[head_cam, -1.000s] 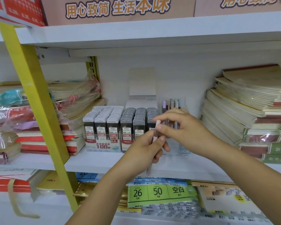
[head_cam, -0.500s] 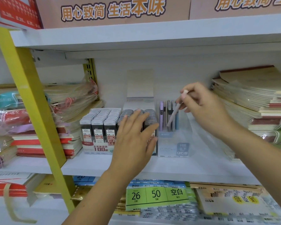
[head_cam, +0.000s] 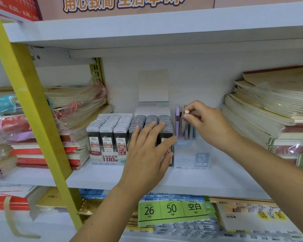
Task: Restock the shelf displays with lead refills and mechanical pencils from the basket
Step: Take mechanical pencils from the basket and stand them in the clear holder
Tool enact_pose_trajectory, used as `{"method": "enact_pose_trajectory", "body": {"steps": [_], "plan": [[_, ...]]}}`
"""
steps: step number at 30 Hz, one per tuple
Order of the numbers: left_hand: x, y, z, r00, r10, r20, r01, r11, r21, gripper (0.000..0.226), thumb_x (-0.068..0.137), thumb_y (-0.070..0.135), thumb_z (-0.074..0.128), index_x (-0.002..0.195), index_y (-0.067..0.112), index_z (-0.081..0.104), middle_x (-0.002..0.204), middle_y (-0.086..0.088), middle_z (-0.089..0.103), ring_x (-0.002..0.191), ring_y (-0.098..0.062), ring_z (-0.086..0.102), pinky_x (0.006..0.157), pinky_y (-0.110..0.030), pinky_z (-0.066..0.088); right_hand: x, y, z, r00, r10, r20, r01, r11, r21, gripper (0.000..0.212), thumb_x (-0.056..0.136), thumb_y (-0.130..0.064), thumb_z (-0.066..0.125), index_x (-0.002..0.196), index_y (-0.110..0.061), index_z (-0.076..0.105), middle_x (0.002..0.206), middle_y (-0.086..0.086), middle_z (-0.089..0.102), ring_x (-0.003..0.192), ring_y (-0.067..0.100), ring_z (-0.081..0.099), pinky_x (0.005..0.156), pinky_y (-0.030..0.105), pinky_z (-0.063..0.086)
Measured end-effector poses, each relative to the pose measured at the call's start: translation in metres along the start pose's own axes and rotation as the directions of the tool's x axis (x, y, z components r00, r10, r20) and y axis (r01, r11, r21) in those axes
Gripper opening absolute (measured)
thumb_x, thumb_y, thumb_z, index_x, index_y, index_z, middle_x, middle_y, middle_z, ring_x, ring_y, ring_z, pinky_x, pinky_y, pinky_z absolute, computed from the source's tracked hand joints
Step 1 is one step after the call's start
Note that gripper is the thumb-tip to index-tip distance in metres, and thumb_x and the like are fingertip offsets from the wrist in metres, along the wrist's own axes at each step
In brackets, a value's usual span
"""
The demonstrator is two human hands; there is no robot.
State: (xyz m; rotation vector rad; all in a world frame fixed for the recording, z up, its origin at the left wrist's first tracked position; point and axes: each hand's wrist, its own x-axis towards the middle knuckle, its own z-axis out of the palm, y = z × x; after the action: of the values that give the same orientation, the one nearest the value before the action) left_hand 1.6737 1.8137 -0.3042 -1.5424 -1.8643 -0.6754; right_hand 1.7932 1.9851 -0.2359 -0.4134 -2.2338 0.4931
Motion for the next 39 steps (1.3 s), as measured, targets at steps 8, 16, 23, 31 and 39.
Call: {"method": "enact_pose_trajectory", "body": {"steps": [8, 16, 23, 31, 39], "plan": [[-0.001, -0.002, 0.002, 1.0, -0.003, -0.023, 0.002, 1.0, -0.016, 0.038, 0.092, 0.032, 0.064, 0.13, 0.031, 0.064, 0.152, -0.005, 0.047, 0.145, -0.028, 0.036, 0.123, -0.052, 0.016, 0.006, -0.003, 0.004, 0.999, -0.025, -0.027, 0.021, 0.992, -0.123, 0.012, 0.093, -0.022, 0.061, 0.101, -0.026, 0.052, 0.087, -0.004, 0.069, 0.088, 0.015, 0.059, 0.069, 0.028, 0.04], [0.0, -0.003, 0.003, 1.0, -0.002, -0.021, 0.001, 0.999, -0.033, 0.037, 0.091, 0.03, 0.063, 0.127, 0.031, 0.065, 0.15, -0.004, 0.049, 0.142, -0.028, 0.038, 0.122, -0.052, 0.017, 0.026, 0.006, 0.002, 0.983, -0.095, -0.156, 0.021, 0.908, -0.418, 0.012, 0.087, -0.024, 0.07, 0.098, -0.021, 0.075, 0.11, 0.011, 0.057, 0.109, 0.033, 0.041, 0.085, 0.032, 0.032], [-0.002, 0.001, -0.006, 1.0, -0.023, 0.008, 0.023, 0.999, -0.04, 0.046, 0.095, 0.033, 0.06, 0.14, 0.033, 0.054, 0.16, -0.001, 0.036, 0.152, -0.027, 0.021, 0.125, -0.051, 0.01, 0.001, -0.001, -0.013, 0.991, 0.01, -0.131, -0.044, 0.966, -0.255, 0.031, 0.098, -0.018, 0.053, 0.128, -0.022, 0.061, 0.129, 0.006, 0.053, 0.12, 0.023, 0.039, 0.099, 0.03, 0.031], [-0.126, 0.034, 0.024, 0.976, -0.131, -0.176, 0.068, 0.943, -0.326, 0.027, 0.094, 0.021, 0.054, 0.12, 0.021, 0.062, 0.11, 0.006, 0.064, 0.102, -0.013, 0.054, 0.095, -0.013, 0.032, -0.17, -0.025, 0.012, 0.984, 0.095, -0.148, -0.041, 0.942, 0.332, 0.018, 0.095, -0.027, 0.048, 0.1, -0.04, 0.06, 0.096, -0.013, 0.067, 0.088, 0.009, 0.062, 0.072, 0.013, 0.047], [-0.377, 0.053, 0.119, 0.446, -0.517, 0.73, 0.828, 0.548, -0.118, 0.039, 0.094, 0.015, 0.063, 0.132, 0.014, 0.058, 0.133, -0.006, 0.061, 0.117, -0.027, 0.061, 0.098, -0.039, 0.049, -0.396, 0.1, 0.17, 0.561, 0.67, 0.486, -0.704, 0.695, -0.146, 0.019, 0.097, -0.015, 0.052, 0.112, -0.018, 0.063, 0.114, 0.004, 0.064, 0.091, 0.015, 0.058, 0.074, 0.018, 0.039]]}}
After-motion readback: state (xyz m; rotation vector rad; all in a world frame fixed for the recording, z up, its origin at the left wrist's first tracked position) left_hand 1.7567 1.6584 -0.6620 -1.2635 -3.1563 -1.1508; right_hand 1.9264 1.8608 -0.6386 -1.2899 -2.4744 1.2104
